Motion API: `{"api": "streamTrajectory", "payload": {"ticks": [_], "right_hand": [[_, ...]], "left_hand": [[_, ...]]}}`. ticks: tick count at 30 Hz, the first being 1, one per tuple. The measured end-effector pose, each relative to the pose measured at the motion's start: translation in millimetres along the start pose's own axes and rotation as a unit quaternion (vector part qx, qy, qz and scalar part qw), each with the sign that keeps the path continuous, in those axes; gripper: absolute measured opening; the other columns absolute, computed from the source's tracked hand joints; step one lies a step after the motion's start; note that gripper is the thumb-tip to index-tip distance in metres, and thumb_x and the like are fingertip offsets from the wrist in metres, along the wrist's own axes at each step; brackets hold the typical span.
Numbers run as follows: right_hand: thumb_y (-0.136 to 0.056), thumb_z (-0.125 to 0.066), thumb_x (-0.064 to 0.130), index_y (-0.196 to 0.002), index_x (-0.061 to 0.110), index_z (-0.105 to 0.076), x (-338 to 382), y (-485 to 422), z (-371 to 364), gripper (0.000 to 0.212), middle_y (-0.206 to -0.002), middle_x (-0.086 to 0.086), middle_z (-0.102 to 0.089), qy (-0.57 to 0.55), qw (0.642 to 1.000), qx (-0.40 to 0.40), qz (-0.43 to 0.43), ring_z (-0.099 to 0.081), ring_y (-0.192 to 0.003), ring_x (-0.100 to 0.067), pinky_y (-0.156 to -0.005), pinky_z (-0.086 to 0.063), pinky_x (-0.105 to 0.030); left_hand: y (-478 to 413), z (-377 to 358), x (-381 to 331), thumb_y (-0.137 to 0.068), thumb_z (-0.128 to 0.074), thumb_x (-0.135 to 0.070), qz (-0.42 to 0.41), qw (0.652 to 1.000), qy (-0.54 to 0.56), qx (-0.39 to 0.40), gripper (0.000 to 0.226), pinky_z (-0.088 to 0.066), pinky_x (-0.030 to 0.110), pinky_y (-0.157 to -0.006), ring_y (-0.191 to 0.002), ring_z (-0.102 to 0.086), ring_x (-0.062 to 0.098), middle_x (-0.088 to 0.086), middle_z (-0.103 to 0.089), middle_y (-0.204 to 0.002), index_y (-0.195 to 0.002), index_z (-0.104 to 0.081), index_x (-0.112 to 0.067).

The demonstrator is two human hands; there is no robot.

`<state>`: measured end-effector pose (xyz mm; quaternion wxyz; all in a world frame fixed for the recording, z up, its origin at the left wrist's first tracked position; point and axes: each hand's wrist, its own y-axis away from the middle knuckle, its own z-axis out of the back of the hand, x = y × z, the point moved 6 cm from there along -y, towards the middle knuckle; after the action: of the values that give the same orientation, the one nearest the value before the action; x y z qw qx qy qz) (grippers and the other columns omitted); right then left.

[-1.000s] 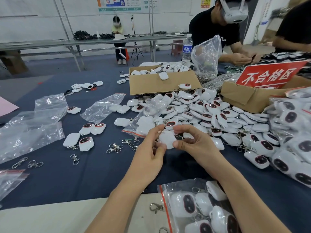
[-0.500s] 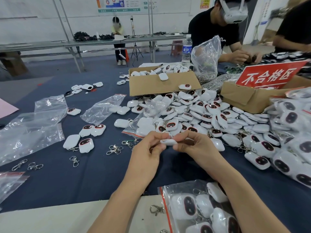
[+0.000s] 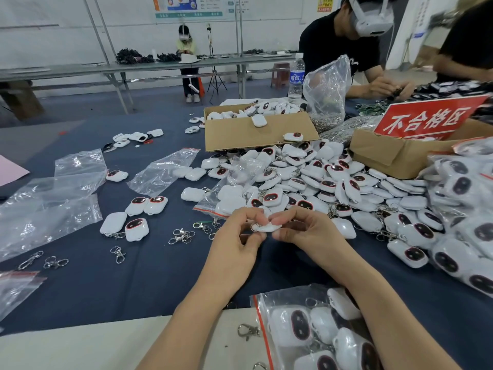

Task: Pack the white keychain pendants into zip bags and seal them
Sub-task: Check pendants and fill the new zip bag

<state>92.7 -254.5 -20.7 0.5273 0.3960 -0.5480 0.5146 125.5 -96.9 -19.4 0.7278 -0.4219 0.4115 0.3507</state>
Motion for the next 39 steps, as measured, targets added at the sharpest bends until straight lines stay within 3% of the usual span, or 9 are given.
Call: {"api": "streamTrajectory", "payload": {"ticks": [6, 16, 24, 30, 34, 39], "right_hand": [[-0.08, -0.073, -0.013, -0.064, 0.018, -0.07, 1, 1, 1, 0.035, -0.089, 0.012, -0.074, 0.007, 1.0, 0.0, 0.008, -0.069, -0.083, 0.002, -0.075, -0.05, -0.01], [-0.081, -0.074, -0.01, -0.062, 0.026, -0.07, 0, 2, 1, 0.041, -0.086, 0.017, -0.074, 0.006, 1.0, 0.001, 0.012, -0.069, -0.082, 0.002, -0.076, -0.051, -0.011], [-0.087, -0.073, 0.0, -0.068, 0.033, -0.072, 1, 3, 3, 0.038, -0.075, 0.01, -0.072, 0.004, 1.0, -0.004, 0.006, -0.066, -0.073, -0.003, -0.075, -0.052, -0.014], [-0.089, -0.07, -0.001, -0.074, 0.026, -0.071, 7, 5, 1, 0.032, -0.075, 0.001, -0.072, 0.024, 1.0, 0.016, 0.005, -0.066, -0.073, -0.011, -0.074, -0.055, -0.019], [-0.093, -0.071, 0.018, -0.095, 0.024, -0.074, 11, 8, -3, 0.008, -0.094, -0.001, -0.077, 0.108, 0.992, 0.067, -0.012, -0.07, -0.086, -0.019, -0.086, -0.057, -0.026], [-0.09, -0.064, 0.053, -0.095, 0.036, -0.076, 14, 22, -7, 0.021, -0.09, 0.011, -0.078, 0.214, 0.958, 0.171, -0.079, -0.064, -0.076, 0.001, -0.083, -0.047, -0.026]], "left_hand": [[-2, 3, 9, -0.09, -0.066, -0.001, 0.011, 0.998, -0.065, -0.024, 0.035, -0.04, 0.006, -0.072, -0.092, -0.06, 0.001, -0.016, -0.065, -0.096, -0.089, -0.056, -0.035], [-2, 3, 9, -0.091, -0.068, -0.007, 0.019, 0.998, -0.064, -0.022, 0.039, -0.042, 0.011, -0.07, -0.087, -0.06, 0.003, -0.019, -0.064, -0.095, -0.089, -0.053, -0.043], [1, 2, 7, -0.095, -0.066, -0.026, 0.042, 0.999, -0.032, -0.006, 0.028, -0.045, 0.008, -0.075, -0.087, -0.063, 0.003, -0.02, -0.067, -0.098, -0.108, -0.053, -0.047], [1, 8, -1, -0.095, -0.067, -0.013, 0.016, 0.999, -0.03, -0.027, 0.027, -0.045, 0.01, -0.075, -0.085, -0.062, 0.002, -0.024, -0.067, -0.098, -0.1, -0.061, -0.039], [14, 26, -11, -0.091, -0.064, 0.002, 0.031, 0.996, -0.004, -0.078, 0.036, -0.042, 0.011, -0.068, -0.078, -0.06, 0.003, -0.026, -0.067, -0.091, -0.086, -0.061, -0.034], [55, 48, -34, -0.093, -0.061, 0.003, 0.021, 0.997, -0.029, -0.065, 0.033, -0.045, 0.015, -0.07, -0.079, -0.063, 0.012, -0.015, -0.07, -0.091, -0.091, -0.062, -0.03]]}}
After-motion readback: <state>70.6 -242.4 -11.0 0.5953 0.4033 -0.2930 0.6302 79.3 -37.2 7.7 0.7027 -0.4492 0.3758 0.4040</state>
